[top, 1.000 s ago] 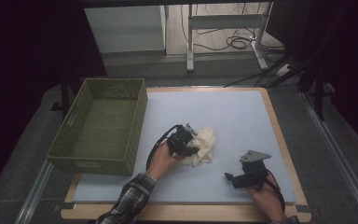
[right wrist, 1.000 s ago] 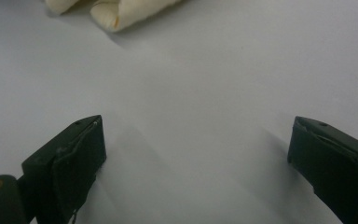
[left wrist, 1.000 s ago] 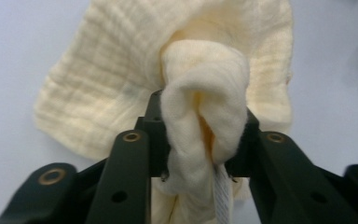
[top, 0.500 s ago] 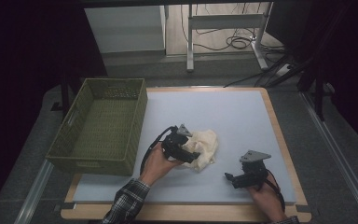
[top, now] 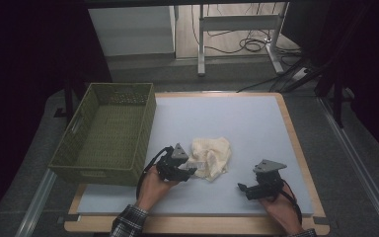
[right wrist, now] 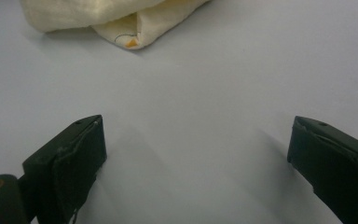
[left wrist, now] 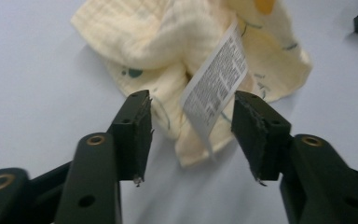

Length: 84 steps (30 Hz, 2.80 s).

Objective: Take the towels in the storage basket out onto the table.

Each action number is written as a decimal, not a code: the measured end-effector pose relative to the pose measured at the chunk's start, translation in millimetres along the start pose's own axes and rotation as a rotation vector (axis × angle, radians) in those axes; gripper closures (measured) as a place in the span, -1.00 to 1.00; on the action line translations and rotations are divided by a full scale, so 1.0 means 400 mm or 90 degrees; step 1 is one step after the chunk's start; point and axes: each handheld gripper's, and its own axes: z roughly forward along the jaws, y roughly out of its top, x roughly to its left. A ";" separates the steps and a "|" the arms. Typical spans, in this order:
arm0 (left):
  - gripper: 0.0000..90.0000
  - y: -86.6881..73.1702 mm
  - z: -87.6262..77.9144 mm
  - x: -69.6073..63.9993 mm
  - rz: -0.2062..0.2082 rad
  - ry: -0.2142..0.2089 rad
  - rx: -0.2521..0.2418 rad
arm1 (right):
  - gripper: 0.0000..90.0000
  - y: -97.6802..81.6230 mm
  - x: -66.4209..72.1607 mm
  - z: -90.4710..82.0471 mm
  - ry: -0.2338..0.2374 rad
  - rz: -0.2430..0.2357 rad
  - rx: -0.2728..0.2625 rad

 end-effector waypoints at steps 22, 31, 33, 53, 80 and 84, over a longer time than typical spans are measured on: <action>-0.62 -0.077 0.050 0.022 -0.046 0.032 -0.017 | -0.33 0.010 0.000 -0.009 0.048 0.009 -0.008; -0.64 -0.078 0.050 0.022 -0.047 0.034 -0.017 | 0.12 0.082 0.011 -0.004 0.096 0.002 -0.039; -0.64 -0.078 0.050 0.022 -0.047 0.034 -0.017 | 0.22 0.107 0.015 -0.005 0.109 -0.006 -0.051; -0.64 -0.078 0.051 0.023 -0.047 0.034 -0.018 | -0.12 0.261 0.074 0.086 0.180 -0.011 -0.080; -0.70 -0.077 0.052 0.023 -0.052 0.039 -0.014 | 0.63 0.125 -0.084 -0.012 0.042 0.056 -0.021; -0.70 -0.077 0.052 0.023 -0.052 0.039 -0.014 | 0.44 0.089 -0.102 -0.011 0.042 0.080 -0.008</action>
